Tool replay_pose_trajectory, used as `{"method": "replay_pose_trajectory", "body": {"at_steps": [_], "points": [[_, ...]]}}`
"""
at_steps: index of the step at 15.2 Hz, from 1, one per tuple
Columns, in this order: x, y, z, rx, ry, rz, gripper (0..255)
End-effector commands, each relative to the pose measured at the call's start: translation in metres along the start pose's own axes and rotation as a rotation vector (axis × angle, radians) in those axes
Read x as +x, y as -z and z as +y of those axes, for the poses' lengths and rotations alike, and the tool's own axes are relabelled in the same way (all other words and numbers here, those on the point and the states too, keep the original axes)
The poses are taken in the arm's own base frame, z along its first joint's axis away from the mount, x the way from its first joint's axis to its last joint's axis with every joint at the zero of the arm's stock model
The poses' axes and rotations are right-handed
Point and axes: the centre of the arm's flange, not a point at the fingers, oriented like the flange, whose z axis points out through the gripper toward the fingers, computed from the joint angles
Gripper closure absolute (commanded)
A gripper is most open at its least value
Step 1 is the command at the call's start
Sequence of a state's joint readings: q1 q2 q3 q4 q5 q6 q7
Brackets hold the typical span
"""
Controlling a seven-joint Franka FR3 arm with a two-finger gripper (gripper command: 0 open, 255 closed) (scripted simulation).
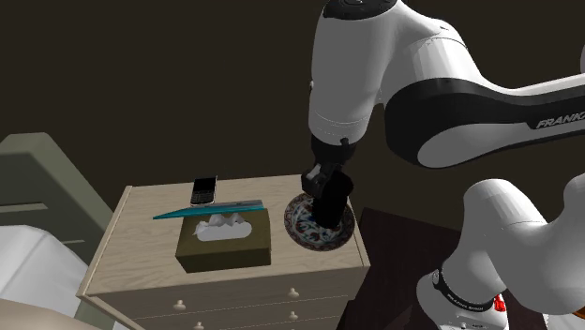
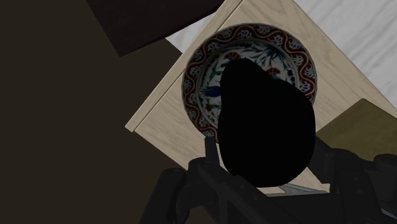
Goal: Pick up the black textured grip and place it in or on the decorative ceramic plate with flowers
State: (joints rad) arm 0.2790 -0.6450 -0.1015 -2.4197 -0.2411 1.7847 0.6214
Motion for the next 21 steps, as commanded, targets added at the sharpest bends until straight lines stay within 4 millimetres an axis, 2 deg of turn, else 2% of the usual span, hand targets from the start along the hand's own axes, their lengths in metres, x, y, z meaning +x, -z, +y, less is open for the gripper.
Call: {"method": "replay_pose_trajectory", "body": {"at_steps": [1, 6, 7, 12, 16, 21], "points": [[0.0, -0.002, -0.001, 0.001, 0.0, 0.001, 255], [0.0, -0.002, -0.001, 0.001, 0.0, 0.001, 255], [0.0, -0.002, -0.001, 0.001, 0.0, 0.001, 0], [0.0, -0.002, -0.001, 0.001, 0.0, 0.001, 0], [0.0, 0.048, -0.001, 0.001, 0.0, 0.001, 0], [0.0, 0.048, -0.001, 0.001, 0.0, 0.001, 0]]}}
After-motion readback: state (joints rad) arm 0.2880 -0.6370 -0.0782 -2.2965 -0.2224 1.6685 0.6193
